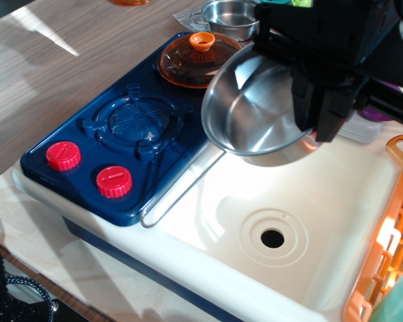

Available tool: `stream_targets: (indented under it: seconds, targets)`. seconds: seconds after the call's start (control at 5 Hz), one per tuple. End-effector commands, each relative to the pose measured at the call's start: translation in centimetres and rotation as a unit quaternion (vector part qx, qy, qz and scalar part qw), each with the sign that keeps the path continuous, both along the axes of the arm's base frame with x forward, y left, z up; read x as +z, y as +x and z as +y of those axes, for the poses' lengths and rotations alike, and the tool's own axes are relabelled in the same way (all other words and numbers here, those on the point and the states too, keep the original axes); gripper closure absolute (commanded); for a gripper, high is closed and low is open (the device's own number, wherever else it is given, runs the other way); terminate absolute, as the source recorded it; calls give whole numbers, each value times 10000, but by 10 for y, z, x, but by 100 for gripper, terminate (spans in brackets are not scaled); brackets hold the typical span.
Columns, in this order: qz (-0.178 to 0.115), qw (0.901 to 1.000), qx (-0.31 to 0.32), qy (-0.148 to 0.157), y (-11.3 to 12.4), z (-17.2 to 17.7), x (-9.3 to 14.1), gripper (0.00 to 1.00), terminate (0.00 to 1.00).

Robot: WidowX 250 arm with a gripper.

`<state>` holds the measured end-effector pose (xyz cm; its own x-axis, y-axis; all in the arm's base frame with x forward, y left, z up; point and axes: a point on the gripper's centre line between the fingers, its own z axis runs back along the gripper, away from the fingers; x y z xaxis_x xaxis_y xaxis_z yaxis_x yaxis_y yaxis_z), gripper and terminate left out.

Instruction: Put pan on stove from sink

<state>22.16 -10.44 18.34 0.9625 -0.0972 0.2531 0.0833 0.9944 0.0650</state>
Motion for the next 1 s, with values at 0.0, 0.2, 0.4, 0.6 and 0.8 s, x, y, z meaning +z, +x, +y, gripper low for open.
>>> stream_targets:
  seconds: [0.0, 0.2, 0.4, 0.6, 0.8]
  targets:
    - [-73, 9995, 97, 283, 5, 7, 33, 100, 0]
    - [-156, 9983, 239, 502, -6, 20, 30, 100, 0]
    - [-39, 9969, 627, 468, -15, 42, 11, 100, 0]
    - [-78, 9955, 758, 565, -21, 58, -1, 100, 0]
    - [-172, 9956, 724, 572, -19, 77, -12, 100, 100]
